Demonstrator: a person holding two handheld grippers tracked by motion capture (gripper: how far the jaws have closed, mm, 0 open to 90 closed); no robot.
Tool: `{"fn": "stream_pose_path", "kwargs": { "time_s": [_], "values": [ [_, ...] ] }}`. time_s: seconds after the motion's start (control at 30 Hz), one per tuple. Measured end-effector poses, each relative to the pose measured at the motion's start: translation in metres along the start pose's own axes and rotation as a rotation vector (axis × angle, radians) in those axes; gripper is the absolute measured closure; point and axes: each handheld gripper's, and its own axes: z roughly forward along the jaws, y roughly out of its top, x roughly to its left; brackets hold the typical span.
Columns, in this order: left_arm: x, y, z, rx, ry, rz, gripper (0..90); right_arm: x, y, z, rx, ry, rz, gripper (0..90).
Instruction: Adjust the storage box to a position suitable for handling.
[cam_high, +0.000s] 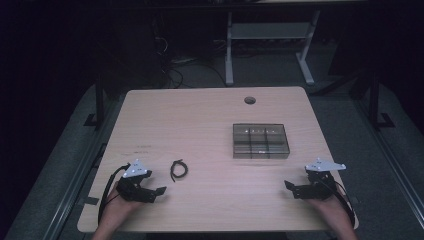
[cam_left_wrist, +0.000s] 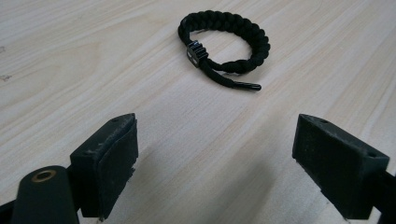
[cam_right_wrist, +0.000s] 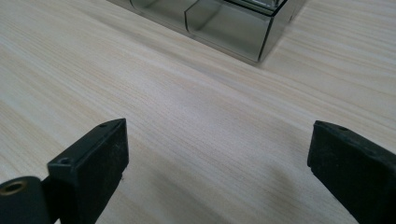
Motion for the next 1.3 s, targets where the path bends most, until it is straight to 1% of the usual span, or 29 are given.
{"fn": "stream_pose_path", "kwargs": {
  "time_s": [0.03, 0.07, 0.13, 0.2, 0.23, 0.27, 0.37, 0.43, 0.53, 0.6, 0.63, 0.67, 0.73, 0.77, 0.83, 0.87, 0.9, 0.93, 1.0, 1.13, 1.3],
  "values": [
    [0.000, 0.000, 0.000, -0.003, 0.000, -0.005, 14.0, 0.000, 0.000, 0.000, 0.000, 0.002, 0.000, 5.7],
    [0.001, 0.000, 0.000, -0.002, 0.000, 0.004, 14.0, 0.000, 0.000, 0.000, 0.000, 0.002, -0.001, 5.7],
    [0.001, 0.001, 0.000, 0.000, -0.001, -0.001, 14.0, -0.001, 0.000, 0.000, 0.001, 0.001, 0.007, 6.4],
    [0.000, 0.001, 0.000, -0.005, -0.003, -0.022, 14.0, -0.002, 0.000, -0.001, -0.003, 0.006, 0.005, 10.1],
    [0.000, 0.001, 0.001, -0.009, -0.002, -0.028, 14.0, -0.002, 0.000, -0.002, -0.003, 0.005, 0.013, 12.1],
    [0.001, 0.002, 0.001, -0.004, -0.001, -0.018, 14.0, -0.004, 0.001, -0.003, -0.007, 0.005, 0.015, 13.7],
    [0.001, 0.002, 0.001, 0.000, -0.007, -0.013, 14.0, -0.005, 0.005, -0.003, -0.006, 0.010, 0.024, 18.0],
    [0.000, 0.002, 0.002, 0.005, -0.008, -0.014, 14.0, -0.005, 0.007, -0.004, -0.009, -0.003, 0.026, 24.4],
    [0.001, 0.003, 0.001, -0.003, -0.005, -0.029, 14.0, -0.007, 0.010, -0.007, -0.033, 0.000, 0.046, 35.5],
    [0.001, 0.003, 0.001, -0.005, -0.001, -0.020, 14.0, -0.007, 0.012, -0.008, -0.038, -0.002, 0.046, 43.5],
    [0.000, 0.002, 0.000, -0.004, -0.001, -0.025, 14.0, -0.008, 0.013, -0.008, -0.041, 0.000, 0.040, 47.5],
    [0.001, 0.001, -0.001, -0.005, 0.001, -0.016, 14.0, -0.008, 0.014, -0.008, -0.039, -0.001, 0.037, 51.3],
    [0.000, 0.000, -0.002, -0.007, 0.000, -0.024, 14.0, -0.009, 0.017, -0.008, -0.045, 0.003, 0.043, 60.8],
    [0.001, 0.000, -0.002, -0.002, -0.001, -0.020, 14.0, -0.010, 0.019, -0.008, -0.050, 0.000, 0.044, 64.6],
    [0.001, 0.000, -0.002, -0.007, -0.002, -0.028, 14.1, -0.010, 0.022, -0.007, -0.045, -0.008, 0.037, 73.7],
    [0.001, 0.000, -0.002, -0.008, -0.003, -0.022, 14.1, -0.010, 0.024, -0.007, -0.049, -0.010, 0.033, 77.1],
    [0.000, 0.000, -0.002, -0.006, -0.005, -0.026, 14.1, -0.010, 0.025, -0.007, -0.051, -0.008, 0.030, 80.5],
    [0.000, 0.000, -0.002, -0.006, -0.005, -0.016, 14.1, -0.010, 0.027, -0.007, -0.056, -0.006, 0.026, 84.0],
    [-0.001, 0.000, -0.001, -0.006, -0.009, -0.028, 14.1, -0.011, 0.031, -0.008, -0.066, -0.007, 0.021, 89.5],
    [-0.001, 0.001, -0.001, -0.002, -0.010, -0.032, 14.1, -0.015, 0.042, -0.008, -0.081, -0.018, 0.008, 89.7],
    [-0.002, 0.001, -0.001, -0.006, -0.008, -0.031, 14.1, -0.021, 0.054, 0.000, -0.086, -0.036, -0.001, 89.7]
  ]
}}
